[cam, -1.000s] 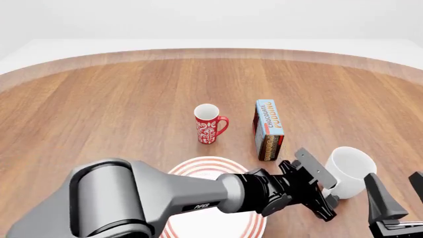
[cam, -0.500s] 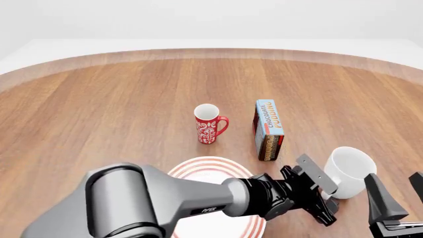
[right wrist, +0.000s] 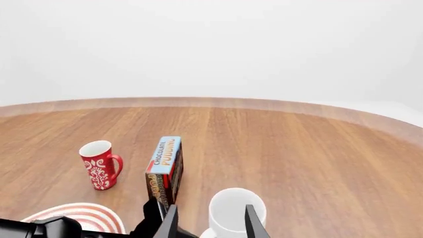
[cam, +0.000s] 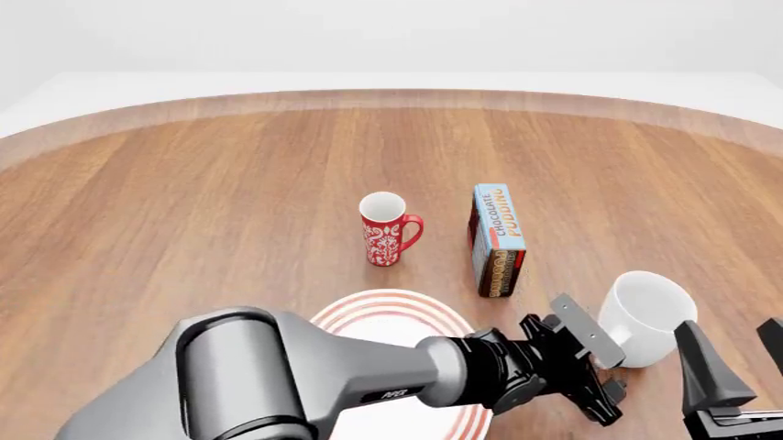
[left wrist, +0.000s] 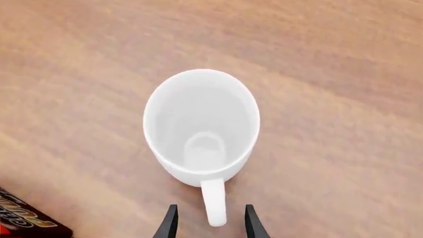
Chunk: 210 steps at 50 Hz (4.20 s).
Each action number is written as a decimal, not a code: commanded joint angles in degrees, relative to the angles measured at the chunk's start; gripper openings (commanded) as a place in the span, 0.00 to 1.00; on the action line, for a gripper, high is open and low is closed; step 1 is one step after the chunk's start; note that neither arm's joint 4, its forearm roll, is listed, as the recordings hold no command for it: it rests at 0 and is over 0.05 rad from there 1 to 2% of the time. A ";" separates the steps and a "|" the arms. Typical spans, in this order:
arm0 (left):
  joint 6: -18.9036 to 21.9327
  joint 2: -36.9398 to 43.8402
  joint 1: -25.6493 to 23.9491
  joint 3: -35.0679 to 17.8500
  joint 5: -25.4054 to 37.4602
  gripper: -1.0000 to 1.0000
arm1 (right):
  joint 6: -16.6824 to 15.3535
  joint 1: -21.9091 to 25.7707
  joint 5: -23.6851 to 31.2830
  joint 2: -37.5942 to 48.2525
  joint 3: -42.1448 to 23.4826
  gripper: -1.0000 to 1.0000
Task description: Pick up the white mug and put it on the plate, and put the chocolate pudding to the right of the plate.
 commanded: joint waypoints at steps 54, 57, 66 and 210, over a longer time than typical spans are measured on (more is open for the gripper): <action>1.24 -6.91 1.20 6.44 -4.17 0.00 | -0.04 -0.01 -0.01 -0.01 0.00 1.00; 1.34 -7.50 1.46 6.76 -4.22 0.00 | -0.03 0.00 -0.02 -0.01 0.00 1.00; 1.22 -9.71 1.85 9.13 -5.36 0.00 | -0.03 0.01 0.02 0.00 0.00 1.00; 1.14 -47.64 4.23 49.77 -19.32 0.00 | -0.96 0.03 -0.29 0.23 -0.03 1.00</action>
